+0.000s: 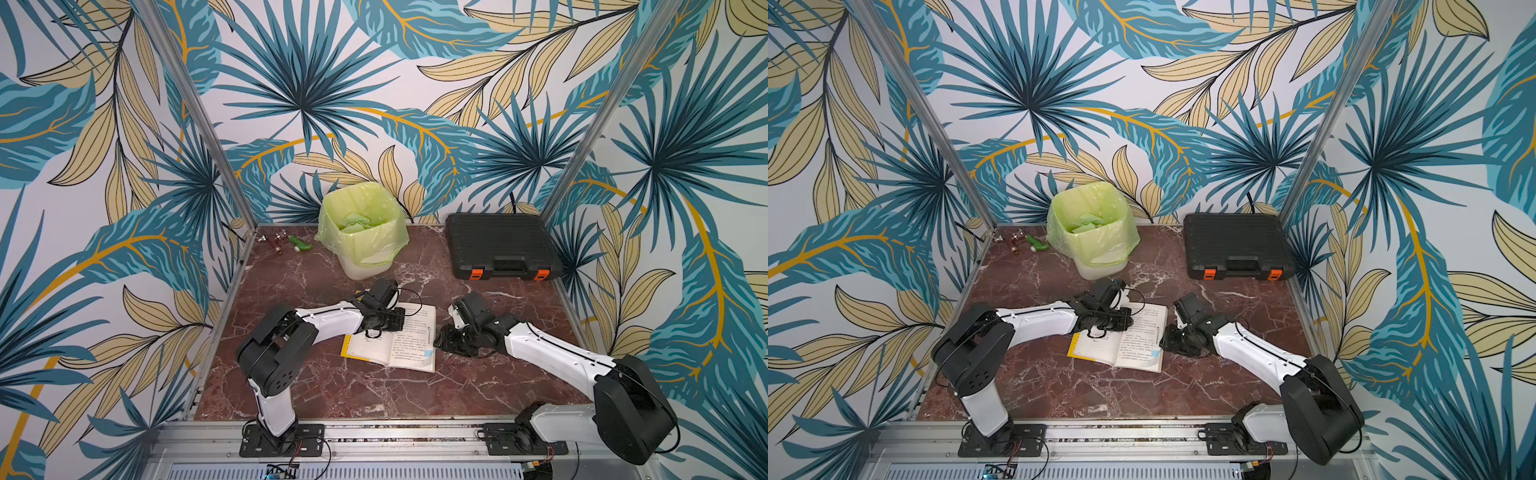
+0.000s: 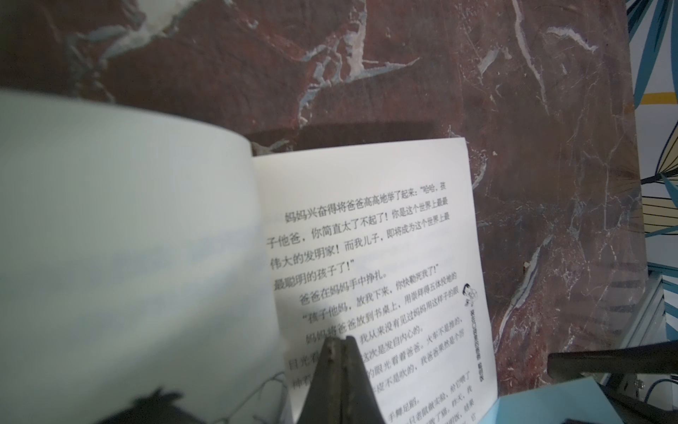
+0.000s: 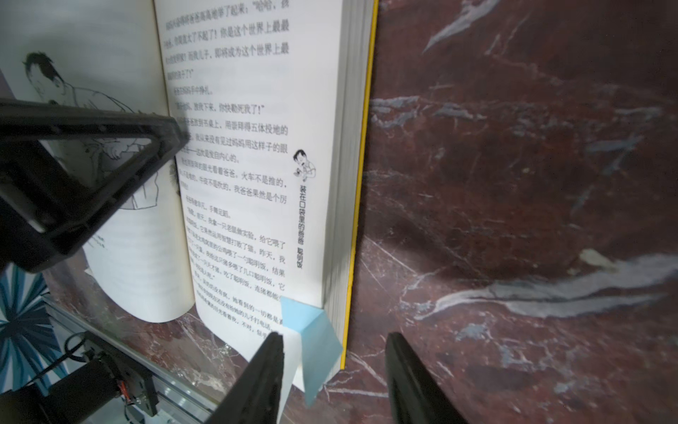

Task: Peel off the used sticky note
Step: Tear off the note from the book.

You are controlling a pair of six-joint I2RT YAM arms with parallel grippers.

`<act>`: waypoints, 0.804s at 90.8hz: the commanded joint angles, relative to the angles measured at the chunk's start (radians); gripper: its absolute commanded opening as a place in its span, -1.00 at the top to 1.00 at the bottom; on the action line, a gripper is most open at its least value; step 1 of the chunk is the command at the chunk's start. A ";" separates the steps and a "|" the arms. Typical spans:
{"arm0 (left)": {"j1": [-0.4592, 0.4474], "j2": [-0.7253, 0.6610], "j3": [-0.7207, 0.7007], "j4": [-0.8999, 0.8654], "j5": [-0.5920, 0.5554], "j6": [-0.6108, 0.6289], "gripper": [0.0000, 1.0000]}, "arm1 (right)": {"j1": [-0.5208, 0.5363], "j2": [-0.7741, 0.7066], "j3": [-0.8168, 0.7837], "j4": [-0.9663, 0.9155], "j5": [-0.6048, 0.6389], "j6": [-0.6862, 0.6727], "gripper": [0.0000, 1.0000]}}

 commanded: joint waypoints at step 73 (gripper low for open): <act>-0.006 0.047 0.019 0.019 0.004 -0.010 0.93 | 0.154 -0.022 0.005 0.070 0.089 -0.146 1.00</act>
